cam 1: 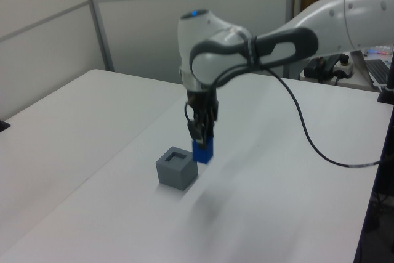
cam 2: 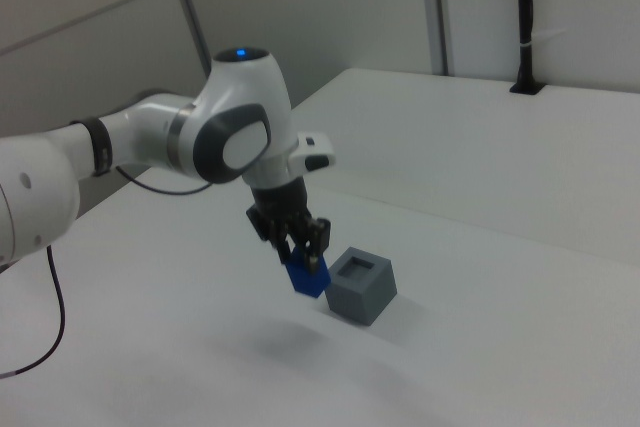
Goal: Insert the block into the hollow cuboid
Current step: 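Lift the blue block and carry it over the grey cube's opening, then lower the blue block down into the grey cube's opening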
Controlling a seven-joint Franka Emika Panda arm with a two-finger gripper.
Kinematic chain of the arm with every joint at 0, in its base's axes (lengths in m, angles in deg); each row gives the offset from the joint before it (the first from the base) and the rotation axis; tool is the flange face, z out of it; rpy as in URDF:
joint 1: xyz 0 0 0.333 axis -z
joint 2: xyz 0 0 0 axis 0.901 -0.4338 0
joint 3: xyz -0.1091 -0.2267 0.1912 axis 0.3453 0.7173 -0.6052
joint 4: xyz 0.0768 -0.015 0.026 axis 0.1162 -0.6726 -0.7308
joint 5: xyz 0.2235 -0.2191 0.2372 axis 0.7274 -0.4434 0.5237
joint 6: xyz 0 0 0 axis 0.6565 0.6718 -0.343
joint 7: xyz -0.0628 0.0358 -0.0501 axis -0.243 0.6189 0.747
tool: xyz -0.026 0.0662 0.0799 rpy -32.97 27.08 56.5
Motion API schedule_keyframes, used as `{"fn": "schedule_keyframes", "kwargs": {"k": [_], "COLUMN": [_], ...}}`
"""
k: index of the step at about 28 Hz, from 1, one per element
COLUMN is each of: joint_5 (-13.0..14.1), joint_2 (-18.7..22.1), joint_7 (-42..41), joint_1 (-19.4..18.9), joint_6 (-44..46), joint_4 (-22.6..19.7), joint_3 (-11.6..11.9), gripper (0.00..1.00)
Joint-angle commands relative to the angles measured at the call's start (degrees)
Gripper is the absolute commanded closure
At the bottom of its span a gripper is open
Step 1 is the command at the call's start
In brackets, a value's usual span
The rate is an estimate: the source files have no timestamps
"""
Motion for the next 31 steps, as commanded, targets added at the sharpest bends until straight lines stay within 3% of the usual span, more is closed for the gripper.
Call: {"fn": "schedule_keyframes", "kwargs": {"k": [1, 5, 13, 31], "joint_5": [-0.7, -0.6, -0.8, -1.0], "joint_2": [-3.7, -6.4, -10.7, -12.3], "joint_7": [3.2, 5.3, 8.9, 5.9], "joint_1": [-0.1, -0.1, -0.1, 0.0], "joint_6": [0.9, -2.7, -9.3, -12.6], "joint_4": [6.0, 8.5, 8.8, 9.1], "joint_3": [0.4, 0.4, 0.4, 0.4], "gripper": [1.0, 1.0, 1.0, 1.0]}}
